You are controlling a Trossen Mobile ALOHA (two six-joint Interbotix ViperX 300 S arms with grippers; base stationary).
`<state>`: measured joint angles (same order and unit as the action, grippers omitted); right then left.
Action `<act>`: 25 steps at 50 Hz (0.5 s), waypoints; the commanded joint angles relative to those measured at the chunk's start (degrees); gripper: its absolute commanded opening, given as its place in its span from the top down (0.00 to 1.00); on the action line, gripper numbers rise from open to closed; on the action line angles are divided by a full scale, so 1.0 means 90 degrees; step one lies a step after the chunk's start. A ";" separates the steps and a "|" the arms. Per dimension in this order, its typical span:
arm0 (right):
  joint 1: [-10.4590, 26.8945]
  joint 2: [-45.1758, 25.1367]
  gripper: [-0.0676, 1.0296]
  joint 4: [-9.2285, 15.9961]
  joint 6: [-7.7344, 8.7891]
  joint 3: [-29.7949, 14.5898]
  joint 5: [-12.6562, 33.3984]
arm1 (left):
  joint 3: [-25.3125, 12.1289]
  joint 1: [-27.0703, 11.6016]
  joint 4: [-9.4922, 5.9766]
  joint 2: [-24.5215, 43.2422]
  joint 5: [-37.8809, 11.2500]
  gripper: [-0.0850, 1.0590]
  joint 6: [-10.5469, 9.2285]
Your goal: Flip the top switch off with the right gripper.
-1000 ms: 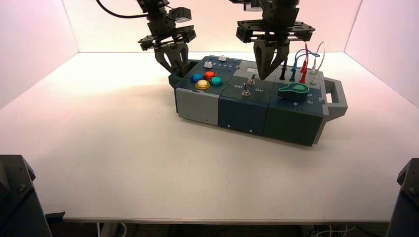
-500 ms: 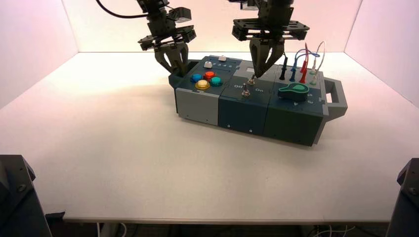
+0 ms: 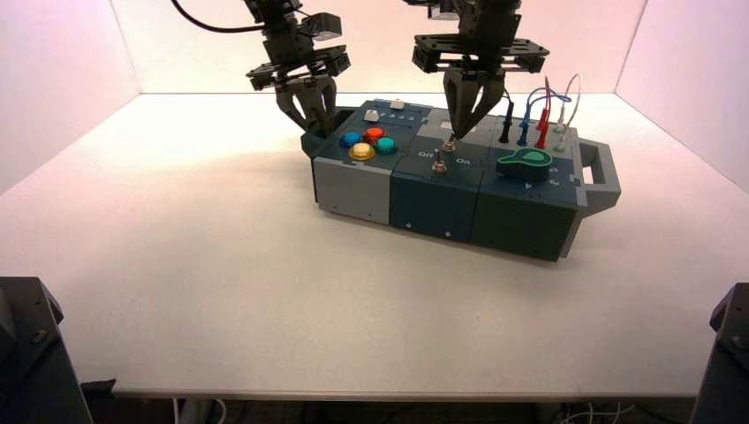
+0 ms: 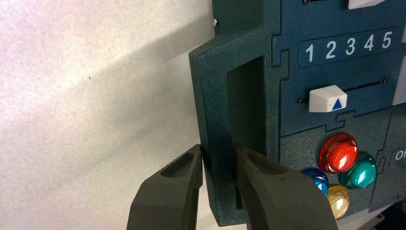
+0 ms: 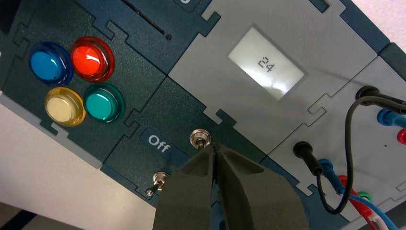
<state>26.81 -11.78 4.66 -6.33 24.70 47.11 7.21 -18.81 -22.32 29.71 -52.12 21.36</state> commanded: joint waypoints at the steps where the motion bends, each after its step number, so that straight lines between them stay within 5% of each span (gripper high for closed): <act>1: 0.0156 0.0078 0.96 0.0137 0.0020 -0.0234 -0.0010 | -0.0195 0.0029 -0.0029 -0.0156 -0.0020 0.95 0.0049; 25: 0.0342 -0.0010 0.96 0.0264 0.0020 -0.0391 0.0088 | -0.0176 0.0029 -0.0088 -0.0137 -0.0029 0.95 0.0049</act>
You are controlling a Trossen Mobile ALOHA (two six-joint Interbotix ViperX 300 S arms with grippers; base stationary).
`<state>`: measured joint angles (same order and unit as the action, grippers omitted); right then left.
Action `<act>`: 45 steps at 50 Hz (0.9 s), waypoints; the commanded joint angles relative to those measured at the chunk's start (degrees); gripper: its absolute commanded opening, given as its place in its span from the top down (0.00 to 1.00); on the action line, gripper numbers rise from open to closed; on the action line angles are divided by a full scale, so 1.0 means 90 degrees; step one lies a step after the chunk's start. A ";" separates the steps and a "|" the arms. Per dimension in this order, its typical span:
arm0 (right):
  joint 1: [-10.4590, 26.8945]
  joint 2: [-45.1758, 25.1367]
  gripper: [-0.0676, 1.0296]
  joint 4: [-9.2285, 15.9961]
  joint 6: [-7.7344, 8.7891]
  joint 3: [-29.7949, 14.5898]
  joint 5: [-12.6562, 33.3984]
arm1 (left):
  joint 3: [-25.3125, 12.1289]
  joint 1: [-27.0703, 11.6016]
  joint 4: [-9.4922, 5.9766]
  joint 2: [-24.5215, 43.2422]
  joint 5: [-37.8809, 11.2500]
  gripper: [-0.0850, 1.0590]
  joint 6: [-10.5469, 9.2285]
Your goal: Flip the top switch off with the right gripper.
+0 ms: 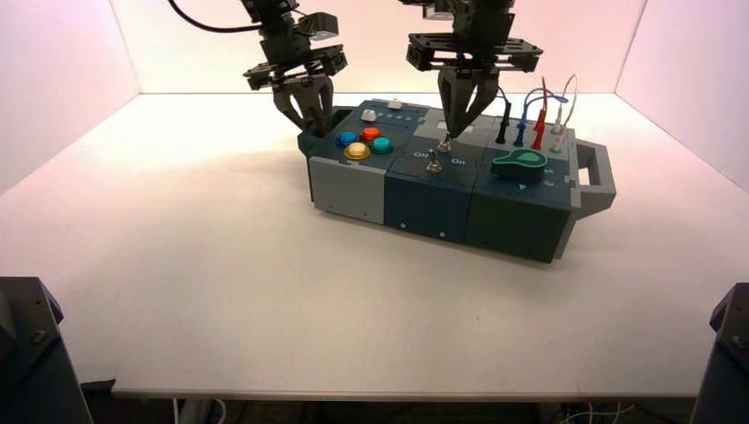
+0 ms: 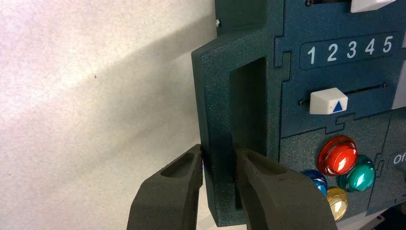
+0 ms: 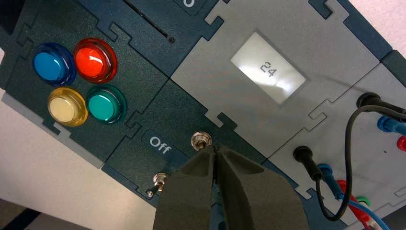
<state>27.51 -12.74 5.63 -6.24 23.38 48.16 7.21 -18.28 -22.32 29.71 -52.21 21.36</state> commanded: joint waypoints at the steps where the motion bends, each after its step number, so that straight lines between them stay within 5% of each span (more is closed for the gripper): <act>1: 0.0273 0.0088 0.96 0.0166 0.0010 -0.0244 -0.0029 | -0.0166 -0.0020 -0.0117 -0.0146 -0.0020 0.95 0.0049; 9: 0.0303 0.0059 0.96 0.0225 0.0010 -0.0273 -0.0029 | -0.0107 -0.0068 -0.0391 -0.0156 -0.0166 0.95 0.0176; 16: 0.0342 0.0049 0.96 0.0244 0.0020 -0.0332 -0.0029 | 0.0078 -0.0176 -0.0938 -0.0195 -0.0264 0.95 0.0479; 20: 0.0371 0.0029 0.96 0.0264 0.0020 -0.0361 -0.0029 | 0.0127 -0.0225 -0.1094 -0.0205 -0.0264 0.95 0.0566; 45: 0.0371 0.0205 0.96 0.0078 -0.0010 -0.0547 0.0068 | -0.0166 0.0010 -0.1016 -0.0098 -0.0547 0.95 0.0439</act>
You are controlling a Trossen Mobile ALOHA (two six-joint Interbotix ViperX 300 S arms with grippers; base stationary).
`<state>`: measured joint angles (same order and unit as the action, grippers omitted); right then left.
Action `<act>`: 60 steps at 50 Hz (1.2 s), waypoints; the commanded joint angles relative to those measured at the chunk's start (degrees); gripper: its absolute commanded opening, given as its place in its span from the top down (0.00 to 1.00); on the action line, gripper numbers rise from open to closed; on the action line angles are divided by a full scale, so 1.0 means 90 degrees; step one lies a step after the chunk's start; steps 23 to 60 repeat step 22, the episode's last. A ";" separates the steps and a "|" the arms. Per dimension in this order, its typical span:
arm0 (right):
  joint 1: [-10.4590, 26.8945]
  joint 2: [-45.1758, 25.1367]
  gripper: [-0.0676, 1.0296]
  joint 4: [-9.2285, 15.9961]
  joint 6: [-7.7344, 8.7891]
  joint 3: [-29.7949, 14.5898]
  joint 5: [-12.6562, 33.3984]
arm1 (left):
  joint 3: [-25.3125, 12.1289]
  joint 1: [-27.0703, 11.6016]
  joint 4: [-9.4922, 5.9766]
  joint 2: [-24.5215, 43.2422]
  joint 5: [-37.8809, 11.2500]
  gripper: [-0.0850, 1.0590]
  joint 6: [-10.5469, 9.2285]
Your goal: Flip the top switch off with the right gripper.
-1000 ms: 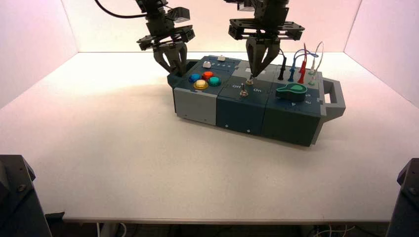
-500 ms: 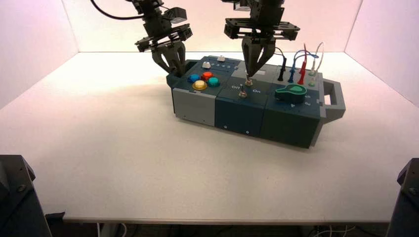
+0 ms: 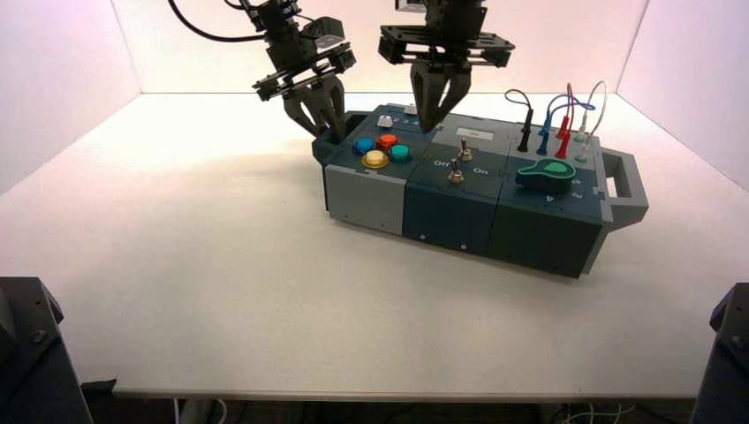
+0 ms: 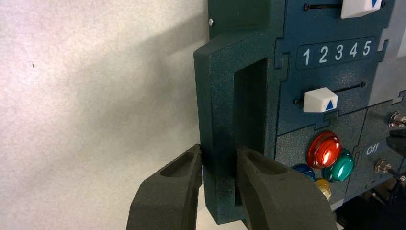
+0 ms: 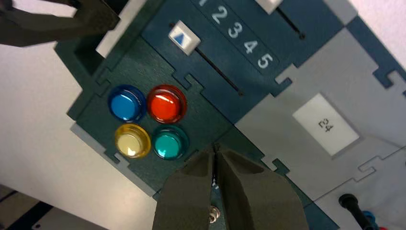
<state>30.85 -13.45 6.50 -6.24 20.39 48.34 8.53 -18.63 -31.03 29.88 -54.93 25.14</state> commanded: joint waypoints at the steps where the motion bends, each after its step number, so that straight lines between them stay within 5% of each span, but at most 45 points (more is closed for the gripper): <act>1: 0.0020 0.0283 0.96 -0.0010 0.0000 -0.0234 0.0049 | -0.0322 0.0068 -0.0049 -0.0098 -0.0293 0.95 0.0020; 11: 0.0020 0.0234 0.96 -0.0049 0.0010 -0.0410 0.0166 | -0.0449 0.0195 -0.0049 0.0107 -0.0371 0.83 -0.0049; 60: 0.0000 0.0205 0.96 -0.0078 0.0010 -0.0547 0.0225 | -0.0479 0.0264 -0.0039 0.0088 -0.0400 0.83 -0.0029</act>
